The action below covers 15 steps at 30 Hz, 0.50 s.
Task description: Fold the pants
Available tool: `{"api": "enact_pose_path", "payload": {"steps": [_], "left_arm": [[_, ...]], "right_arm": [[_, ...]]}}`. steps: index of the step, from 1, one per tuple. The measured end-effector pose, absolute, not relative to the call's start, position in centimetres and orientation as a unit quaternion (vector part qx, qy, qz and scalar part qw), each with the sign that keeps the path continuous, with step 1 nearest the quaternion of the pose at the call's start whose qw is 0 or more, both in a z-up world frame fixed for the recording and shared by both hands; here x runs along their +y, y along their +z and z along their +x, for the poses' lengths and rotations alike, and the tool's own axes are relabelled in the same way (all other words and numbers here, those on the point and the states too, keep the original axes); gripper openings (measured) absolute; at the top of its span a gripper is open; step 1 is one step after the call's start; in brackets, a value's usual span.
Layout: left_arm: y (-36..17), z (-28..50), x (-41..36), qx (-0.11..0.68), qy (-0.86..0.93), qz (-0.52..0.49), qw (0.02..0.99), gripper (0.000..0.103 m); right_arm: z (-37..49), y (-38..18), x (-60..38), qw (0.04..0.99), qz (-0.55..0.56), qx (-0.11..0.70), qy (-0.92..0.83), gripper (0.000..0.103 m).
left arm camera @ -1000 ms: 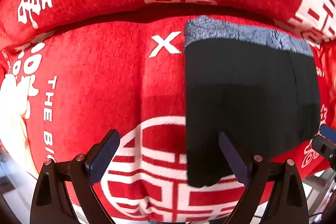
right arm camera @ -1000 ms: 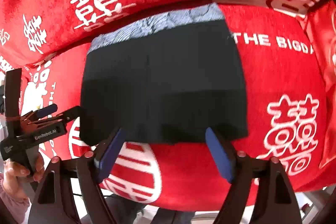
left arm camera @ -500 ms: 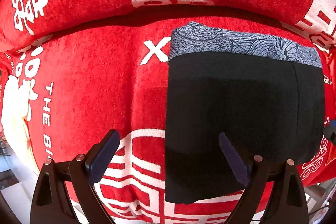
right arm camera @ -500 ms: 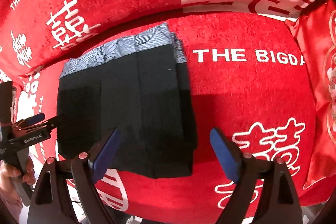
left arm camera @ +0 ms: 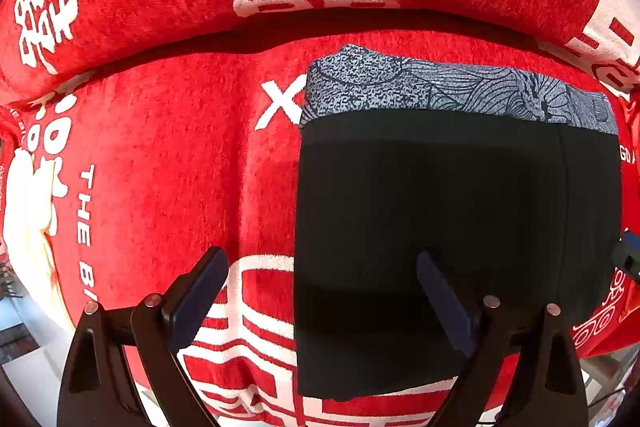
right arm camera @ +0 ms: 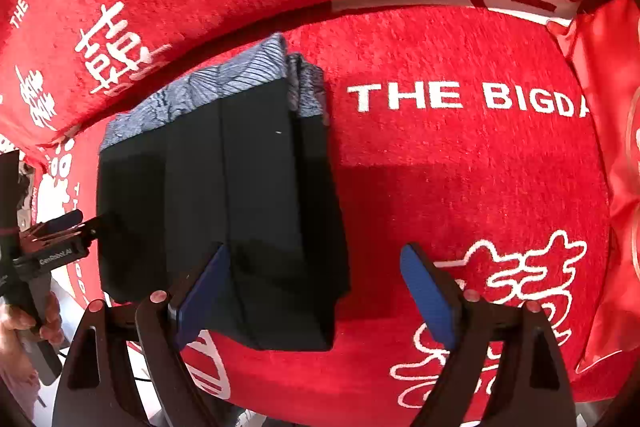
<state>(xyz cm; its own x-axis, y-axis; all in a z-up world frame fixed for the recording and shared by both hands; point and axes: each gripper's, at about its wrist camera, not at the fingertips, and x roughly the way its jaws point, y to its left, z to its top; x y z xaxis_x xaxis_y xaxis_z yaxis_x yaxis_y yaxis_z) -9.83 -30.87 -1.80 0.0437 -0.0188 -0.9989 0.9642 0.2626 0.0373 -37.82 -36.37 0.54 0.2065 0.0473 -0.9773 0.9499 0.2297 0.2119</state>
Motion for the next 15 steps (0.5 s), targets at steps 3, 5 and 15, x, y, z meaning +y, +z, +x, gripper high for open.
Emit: {"api": "enact_pose_path", "payload": {"steps": [3,5,15], "left_arm": [[-1.9,-9.5,-30.9,0.554,-0.429,0.427,0.571,0.096],[-2.1,-9.0,-30.9,0.564,-0.428,0.421,0.567,0.096],[-2.0,-6.8,-31.0,0.592,-0.451,0.381,0.549,0.096]], "right_arm": [[-38.3,0.2,-36.5,0.598,0.498,0.504,-0.375,0.09],[-38.5,-0.1,-36.6,0.599,0.501,0.502,-0.372,0.09],[-40.0,-1.3,-37.6,0.596,0.543,0.476,-0.352,0.09]]}}
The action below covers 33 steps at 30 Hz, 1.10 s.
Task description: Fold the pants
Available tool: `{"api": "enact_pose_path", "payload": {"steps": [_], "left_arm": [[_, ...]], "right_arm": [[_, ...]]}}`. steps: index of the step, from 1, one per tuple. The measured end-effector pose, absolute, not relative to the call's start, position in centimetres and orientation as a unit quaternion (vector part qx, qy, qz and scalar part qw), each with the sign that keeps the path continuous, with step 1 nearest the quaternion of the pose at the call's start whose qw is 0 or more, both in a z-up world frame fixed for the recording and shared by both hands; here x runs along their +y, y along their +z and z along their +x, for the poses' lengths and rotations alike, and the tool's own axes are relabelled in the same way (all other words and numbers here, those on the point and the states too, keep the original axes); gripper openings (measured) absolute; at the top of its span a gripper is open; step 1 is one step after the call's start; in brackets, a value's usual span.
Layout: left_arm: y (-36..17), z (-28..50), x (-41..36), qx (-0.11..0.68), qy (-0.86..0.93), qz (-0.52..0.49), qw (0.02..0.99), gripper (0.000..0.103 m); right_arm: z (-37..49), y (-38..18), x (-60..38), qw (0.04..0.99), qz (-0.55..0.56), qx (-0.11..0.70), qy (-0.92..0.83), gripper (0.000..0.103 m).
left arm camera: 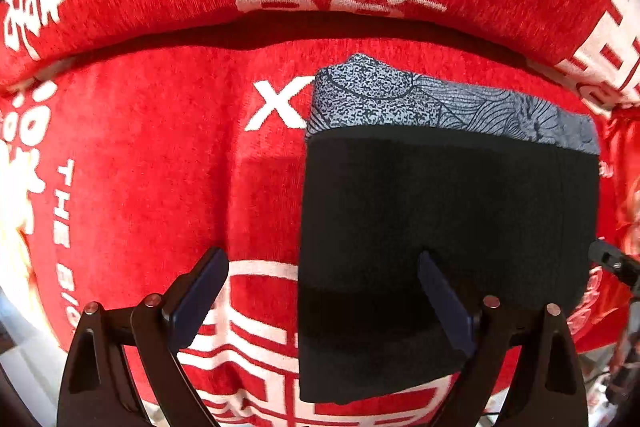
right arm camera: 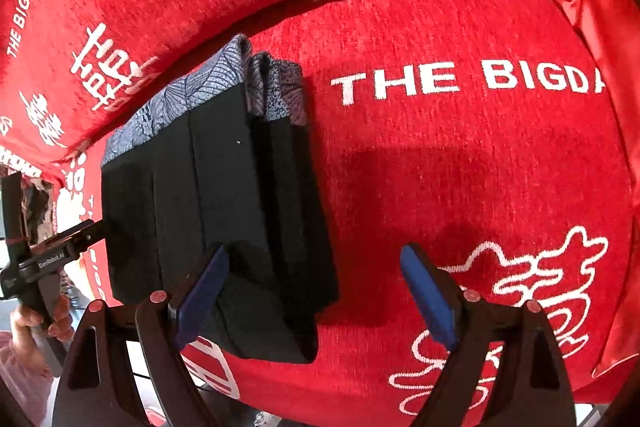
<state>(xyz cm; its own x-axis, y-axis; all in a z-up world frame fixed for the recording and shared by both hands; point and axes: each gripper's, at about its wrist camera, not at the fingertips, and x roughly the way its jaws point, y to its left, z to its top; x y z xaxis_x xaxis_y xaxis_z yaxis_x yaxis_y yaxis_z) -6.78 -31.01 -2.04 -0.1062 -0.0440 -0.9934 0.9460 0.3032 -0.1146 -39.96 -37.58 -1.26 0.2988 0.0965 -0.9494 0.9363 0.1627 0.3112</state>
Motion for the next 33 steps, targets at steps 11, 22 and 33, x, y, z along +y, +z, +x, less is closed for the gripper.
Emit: {"api": "enact_pose_path", "payload": {"steps": [11,22,33], "left_arm": [[-4.9,-2.8,-30.2,0.662,-0.483,0.313,0.48,0.096],[-7.3,-5.5,-33.1,0.67,-0.532,0.282,0.434,0.103],[-8.9,-4.9,-32.7,0.693,-0.529,0.254,0.419,0.103]], "right_arm": [[-40.4,-3.5,-38.9,0.6,0.592,0.451,-0.293,0.09],[-38.6,-7.2,-40.7,0.633,0.647,0.392,-0.166,0.091],[-37.5,-7.7,-41.1,0.656,0.641,0.375,-0.138,0.1]]}}
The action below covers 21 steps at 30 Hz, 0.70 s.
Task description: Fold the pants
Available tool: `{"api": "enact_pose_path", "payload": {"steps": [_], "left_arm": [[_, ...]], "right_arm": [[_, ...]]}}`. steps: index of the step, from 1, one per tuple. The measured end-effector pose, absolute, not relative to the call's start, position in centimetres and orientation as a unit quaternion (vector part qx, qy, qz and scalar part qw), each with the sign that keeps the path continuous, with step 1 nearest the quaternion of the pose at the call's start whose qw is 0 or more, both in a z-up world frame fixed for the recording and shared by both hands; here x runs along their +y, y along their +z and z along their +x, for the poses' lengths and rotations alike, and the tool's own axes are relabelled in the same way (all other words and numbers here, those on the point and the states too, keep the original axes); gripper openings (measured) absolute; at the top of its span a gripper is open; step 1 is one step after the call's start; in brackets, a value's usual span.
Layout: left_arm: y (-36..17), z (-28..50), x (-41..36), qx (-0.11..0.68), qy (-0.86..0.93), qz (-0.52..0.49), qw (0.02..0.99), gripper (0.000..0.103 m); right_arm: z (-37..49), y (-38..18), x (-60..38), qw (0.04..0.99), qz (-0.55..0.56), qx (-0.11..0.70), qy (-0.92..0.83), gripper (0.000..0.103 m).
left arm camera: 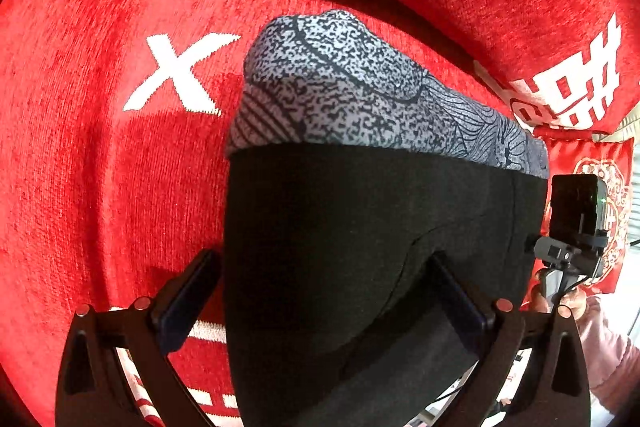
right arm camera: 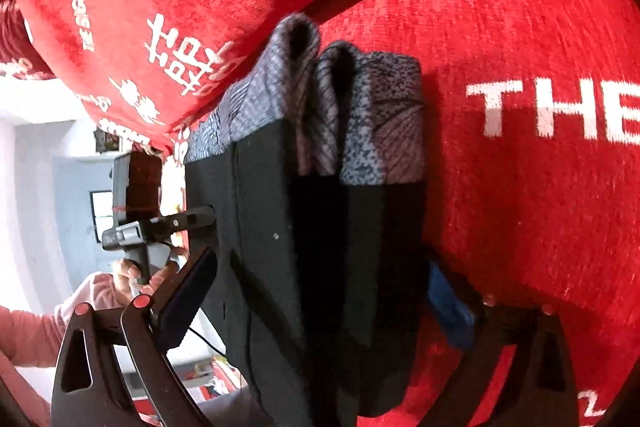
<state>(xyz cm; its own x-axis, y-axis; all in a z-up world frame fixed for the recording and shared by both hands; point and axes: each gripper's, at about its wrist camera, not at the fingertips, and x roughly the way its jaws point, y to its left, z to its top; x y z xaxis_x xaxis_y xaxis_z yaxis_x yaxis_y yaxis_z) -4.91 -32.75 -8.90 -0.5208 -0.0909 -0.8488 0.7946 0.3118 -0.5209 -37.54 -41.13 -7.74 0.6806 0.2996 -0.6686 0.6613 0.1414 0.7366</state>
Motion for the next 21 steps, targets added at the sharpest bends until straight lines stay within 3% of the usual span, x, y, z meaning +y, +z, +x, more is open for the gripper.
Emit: {"api": "enact_pose_path", "payload": {"steps": [4,5,6,9,14,21], "left_arm": [[-8.4,-5.3,-32.8,0.677,-0.536,0.261,0.433,0.1],[-8.0,-5.7,-32.8,0.667,-0.543,0.26,0.438,0.087],[-7.1,-6.2,-32.7,0.654,-0.558,0.255,0.442,0.079],[-5.3,-7.6,-32.3,0.618,-0.568,0.276,0.467,0.071],[-2.7,-7.8,-31.7,0.601,-0.574,0.271,0.485,0.058],[0.2,-8.3,-30.4,0.591,-0.58,0.28,0.486,0.058]], "right_arm": [[-37.8,-7.9,-41.5,0.642,0.656,0.37,-0.143,0.098],[-37.9,-7.8,-41.5,0.64,0.652,0.377,-0.149,0.092],[-37.9,-7.7,-41.4,0.637,0.645,0.391,-0.159,0.077],[-38.2,-7.5,-41.3,0.627,0.659,0.382,-0.164,0.062],[-38.3,-6.0,-41.1,0.629,0.662,0.372,-0.168,0.054],[-38.4,-3.8,-39.8,0.626,0.68,0.353,-0.147,0.052]]}}
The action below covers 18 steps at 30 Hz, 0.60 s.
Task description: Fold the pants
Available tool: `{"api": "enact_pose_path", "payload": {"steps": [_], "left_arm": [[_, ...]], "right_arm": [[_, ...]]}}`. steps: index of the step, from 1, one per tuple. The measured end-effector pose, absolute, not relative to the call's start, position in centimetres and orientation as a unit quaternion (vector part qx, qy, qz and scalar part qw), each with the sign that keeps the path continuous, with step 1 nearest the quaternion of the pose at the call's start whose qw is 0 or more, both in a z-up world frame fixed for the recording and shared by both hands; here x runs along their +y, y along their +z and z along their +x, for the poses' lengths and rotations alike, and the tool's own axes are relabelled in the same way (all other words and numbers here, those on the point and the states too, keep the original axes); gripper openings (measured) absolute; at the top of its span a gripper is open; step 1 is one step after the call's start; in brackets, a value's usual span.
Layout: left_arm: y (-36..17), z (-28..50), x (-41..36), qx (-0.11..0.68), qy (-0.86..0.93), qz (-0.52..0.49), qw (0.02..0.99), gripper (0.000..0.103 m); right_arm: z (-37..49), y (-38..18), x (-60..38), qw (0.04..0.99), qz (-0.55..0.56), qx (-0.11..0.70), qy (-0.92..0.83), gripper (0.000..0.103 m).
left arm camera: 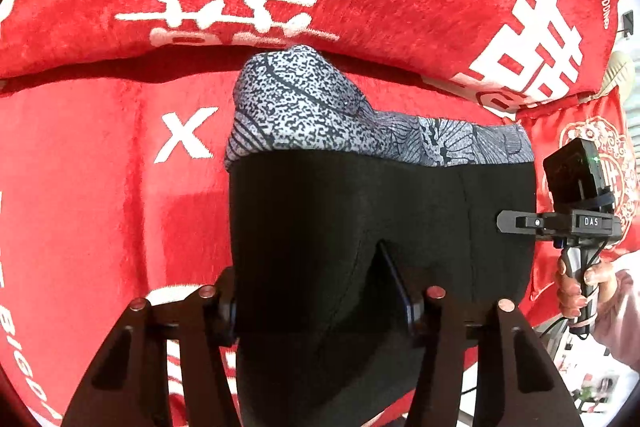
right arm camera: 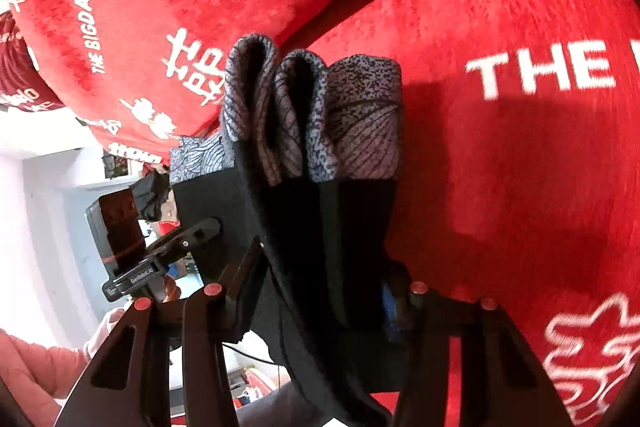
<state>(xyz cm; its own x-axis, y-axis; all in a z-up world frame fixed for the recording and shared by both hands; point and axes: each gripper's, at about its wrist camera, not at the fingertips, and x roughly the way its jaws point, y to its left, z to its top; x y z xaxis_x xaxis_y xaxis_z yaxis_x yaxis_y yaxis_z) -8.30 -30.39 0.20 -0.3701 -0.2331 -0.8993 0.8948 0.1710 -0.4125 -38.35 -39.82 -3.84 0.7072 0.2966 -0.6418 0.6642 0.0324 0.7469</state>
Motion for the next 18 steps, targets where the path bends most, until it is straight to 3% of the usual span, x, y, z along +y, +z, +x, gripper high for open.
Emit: {"api": "enact_pose_path", "payload": {"steps": [7,12,16,18], "left_arm": [[1.1,-7.4,-26.7,0.593,-0.574,0.283,0.489,0.058],[-1.5,-7.2,-25.0,0.598,-0.556,0.294,0.497,0.058],[-3.6,-6.3,-24.1,0.59,-0.548,0.292,0.516,0.075],[-4.2,-5.8,-24.2,0.598,-0.54,0.285,0.518,0.081]], "right_arm": [[-37.4,-2.9,-37.0,0.623,0.688,0.348,-0.134,0.052],[-36.3,-4.5,-35.0,0.614,0.689,0.359,-0.137,0.052],[-36.2,-5.9,-34.6,0.613,0.674,0.382,-0.154,0.055],[-36.0,-6.4,-34.8,0.613,0.668,0.39,-0.162,0.063]]}}
